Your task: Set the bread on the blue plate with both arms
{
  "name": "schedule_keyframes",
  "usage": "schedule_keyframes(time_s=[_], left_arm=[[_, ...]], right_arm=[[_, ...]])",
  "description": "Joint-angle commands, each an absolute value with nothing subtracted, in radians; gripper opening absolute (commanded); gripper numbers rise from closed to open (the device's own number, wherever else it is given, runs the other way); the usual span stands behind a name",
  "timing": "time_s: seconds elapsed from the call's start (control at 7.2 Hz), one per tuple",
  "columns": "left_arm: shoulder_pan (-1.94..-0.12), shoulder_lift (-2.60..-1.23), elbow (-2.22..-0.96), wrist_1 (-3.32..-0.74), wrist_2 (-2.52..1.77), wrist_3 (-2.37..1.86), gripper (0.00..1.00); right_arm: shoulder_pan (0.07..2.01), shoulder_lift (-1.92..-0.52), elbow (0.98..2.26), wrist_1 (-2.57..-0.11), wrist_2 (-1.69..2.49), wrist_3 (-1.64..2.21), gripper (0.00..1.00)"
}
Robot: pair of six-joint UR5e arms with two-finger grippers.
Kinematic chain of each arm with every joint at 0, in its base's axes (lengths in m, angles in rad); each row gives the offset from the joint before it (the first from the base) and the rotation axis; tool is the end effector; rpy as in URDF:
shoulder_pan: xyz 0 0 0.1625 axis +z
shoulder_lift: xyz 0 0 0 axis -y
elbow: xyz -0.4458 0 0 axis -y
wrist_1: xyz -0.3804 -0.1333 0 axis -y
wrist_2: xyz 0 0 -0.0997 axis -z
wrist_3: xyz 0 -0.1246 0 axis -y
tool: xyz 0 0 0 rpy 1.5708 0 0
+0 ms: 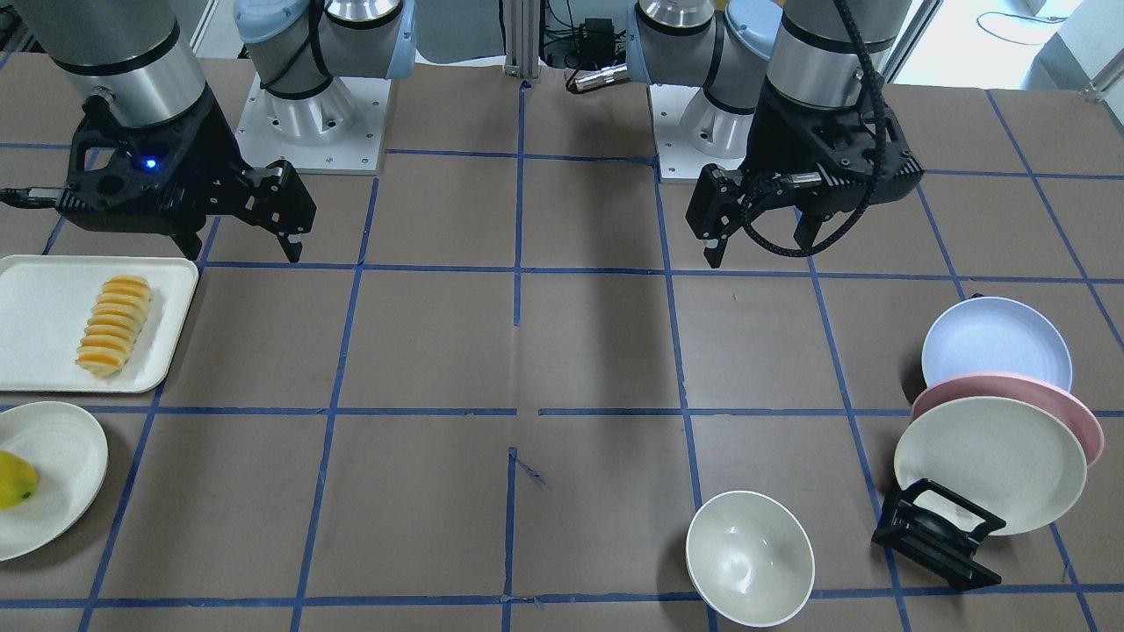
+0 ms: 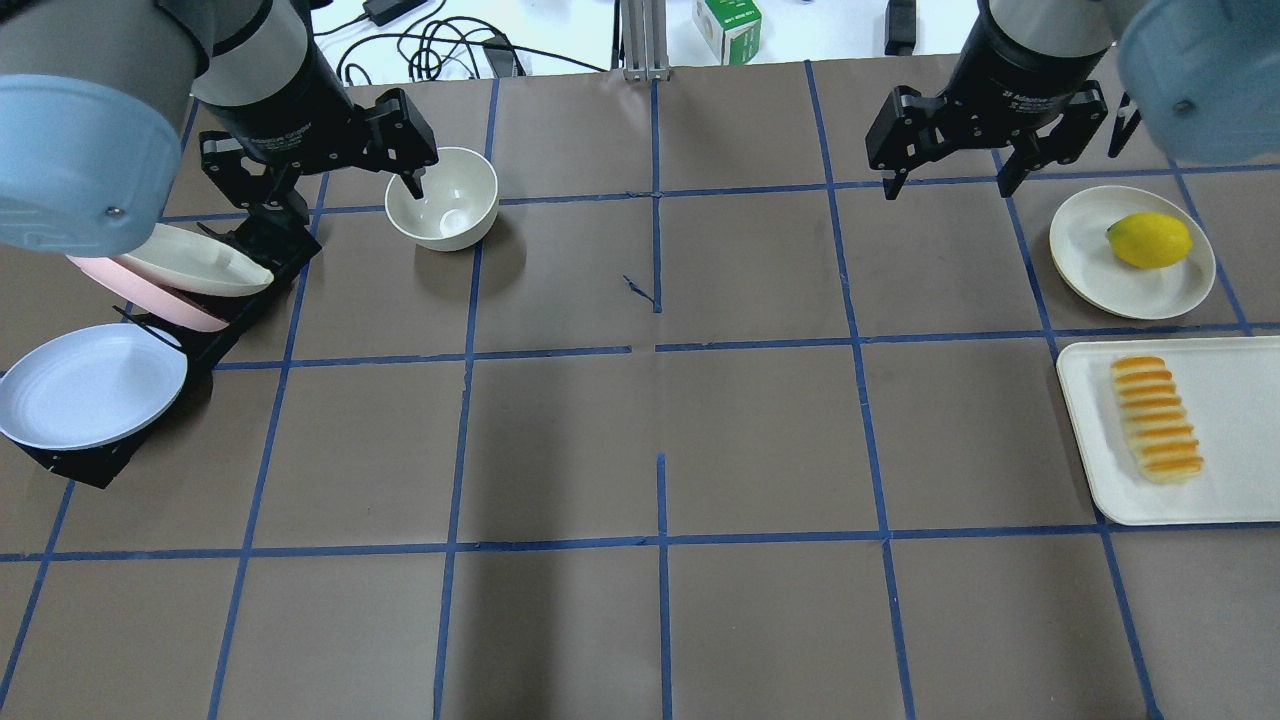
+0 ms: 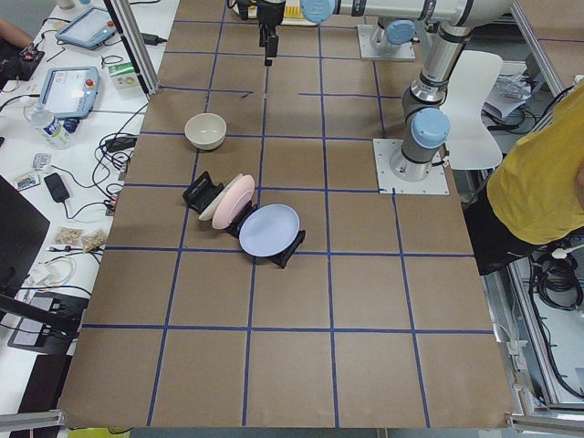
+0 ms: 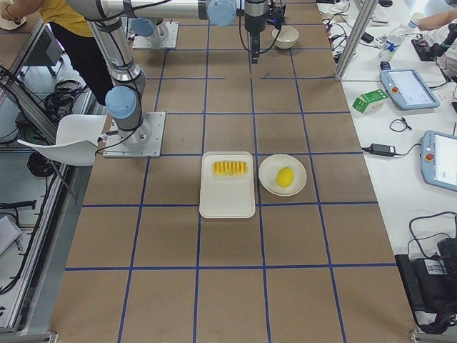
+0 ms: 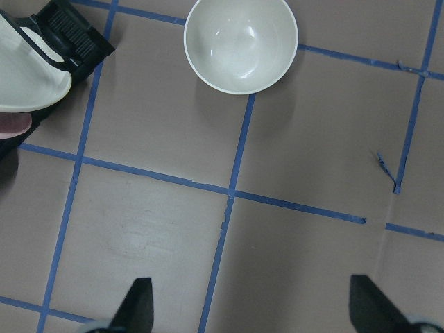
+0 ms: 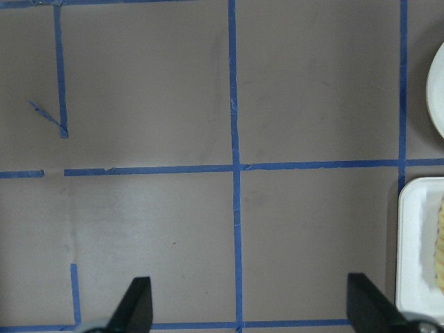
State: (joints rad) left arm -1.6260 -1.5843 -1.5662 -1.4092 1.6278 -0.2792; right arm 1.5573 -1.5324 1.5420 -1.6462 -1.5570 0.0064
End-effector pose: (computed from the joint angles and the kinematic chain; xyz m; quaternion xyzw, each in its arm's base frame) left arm -0.1538 -0.4961 0.4971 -0.1136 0.9902 -0.0799 0.0153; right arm 0.1282 -0.5069 0.4866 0.0097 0.9994 -0.0329 0.0068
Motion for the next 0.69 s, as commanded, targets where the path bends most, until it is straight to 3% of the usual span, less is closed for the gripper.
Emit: schedule_keyframes(time_s=[0.0,0.56], left_arm=[[-1.626,-1.583,-1.568,-1.41,1.629,-0.279,1.0],[-1.615,-1.577,-1.568,-1.408,1.625,-0.281,1.0]], right_arm=[[1.559,-1.532,1.545,-1.646,-1.555,0.008,1.0],[1.554,-1.537,1.546,-1.635,-1.557,0.008,1.0]])
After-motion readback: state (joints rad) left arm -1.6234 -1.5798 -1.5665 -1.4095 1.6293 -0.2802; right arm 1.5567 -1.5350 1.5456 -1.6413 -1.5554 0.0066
